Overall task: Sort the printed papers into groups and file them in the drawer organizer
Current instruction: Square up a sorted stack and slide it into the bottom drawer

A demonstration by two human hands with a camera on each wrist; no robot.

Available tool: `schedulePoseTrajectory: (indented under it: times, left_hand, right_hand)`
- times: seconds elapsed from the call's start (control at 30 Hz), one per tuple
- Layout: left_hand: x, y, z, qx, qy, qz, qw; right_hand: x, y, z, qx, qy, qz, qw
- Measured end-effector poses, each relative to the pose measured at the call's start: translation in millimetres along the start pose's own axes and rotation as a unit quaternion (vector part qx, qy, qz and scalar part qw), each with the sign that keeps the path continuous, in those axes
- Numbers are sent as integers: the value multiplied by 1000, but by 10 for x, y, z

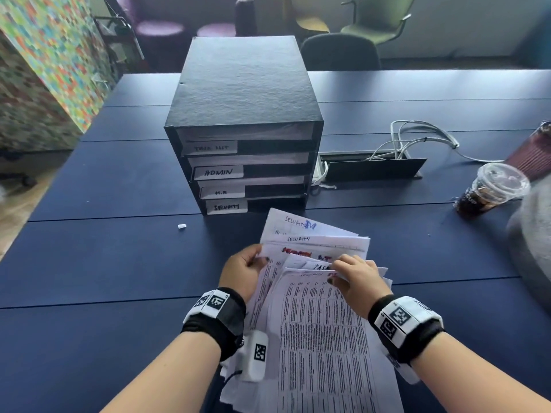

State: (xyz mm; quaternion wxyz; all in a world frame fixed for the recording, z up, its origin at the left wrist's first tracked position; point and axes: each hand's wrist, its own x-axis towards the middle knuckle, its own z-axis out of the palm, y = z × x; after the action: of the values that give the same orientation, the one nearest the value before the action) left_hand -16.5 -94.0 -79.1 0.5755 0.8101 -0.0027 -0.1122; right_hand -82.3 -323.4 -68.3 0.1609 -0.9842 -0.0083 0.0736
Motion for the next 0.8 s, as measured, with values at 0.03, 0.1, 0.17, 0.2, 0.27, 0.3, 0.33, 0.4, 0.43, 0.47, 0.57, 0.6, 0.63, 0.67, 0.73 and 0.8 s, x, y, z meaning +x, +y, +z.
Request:
schedulePoseTrajectory:
  times: [0.03, 0.1, 0.17, 0.2, 0.27, 0.3, 0.33, 0.4, 0.43, 0.47, 0.57, 0.6, 0.63, 0.67, 0.73, 0.8]
  left_hand:
    - [4, 34, -19, 1, 14, 4, 1000]
    - [29, 106, -73, -12, 48, 5, 999]
    - [72, 191, -154, -41, 81, 2, 996]
    - [92, 247, -199, -49, 92, 1, 995]
    - [131, 365, -300, -49, 111, 18, 992]
    - [140, 438, -354, -47, 124, 37, 990]
    - [147, 513, -411, -46, 142, 59, 987]
    - [153, 679, -526, -57, 181, 103, 976]
    - [147, 770, -582, -67, 199, 126, 970]
    - [146, 857, -641, -72, 217, 145, 963]
    - [119, 1107, -794, -47, 280, 190, 940]
    - [99, 1178, -837, -45, 296, 205, 932]
    - [84, 1239, -880, -46, 308, 220, 925]
    - [72, 1294, -925, -46, 319, 236, 917]
    - [54, 1386, -1008, -49, 336, 265, 903]
    - [30, 1467, -1082, -64, 358, 286, 887]
  right_hand:
    - [5, -13, -18, -5, 1, -3, 1000]
    - [3, -28, -42, -7, 2, -7, 1000]
    - [-14, -28, -49, -5, -3, -5, 1000]
    - [-25, -21, -44, -2, -4, -5, 1000]
    - [-42, -17, -36, 3, 2, -9, 1000]
    - [-42, -16, -32, 2, 7, -8, 1000]
    - [-40, -17, -25, -1, 9, -6, 1000]
    - [-36, -19, -7, -12, 4, 3, 1000]
    - [-39, -24, 7, -21, 0, 5, 1000]
    - [-48, -25, 29, -24, 1, 5, 1000]
    - [-115, -28, 103, 7, 14, 16, 1000]
    - [-137, -30, 122, 13, 24, 24, 999]
    - [-153, -30, 129, 16, 37, 29, 999]
    - [-166, -35, 130, 14, 47, 31, 998]
    - [-181, -48, 114, -8, 36, 31, 999]
    - [-192, -54, 94, -24, 21, 29, 999]
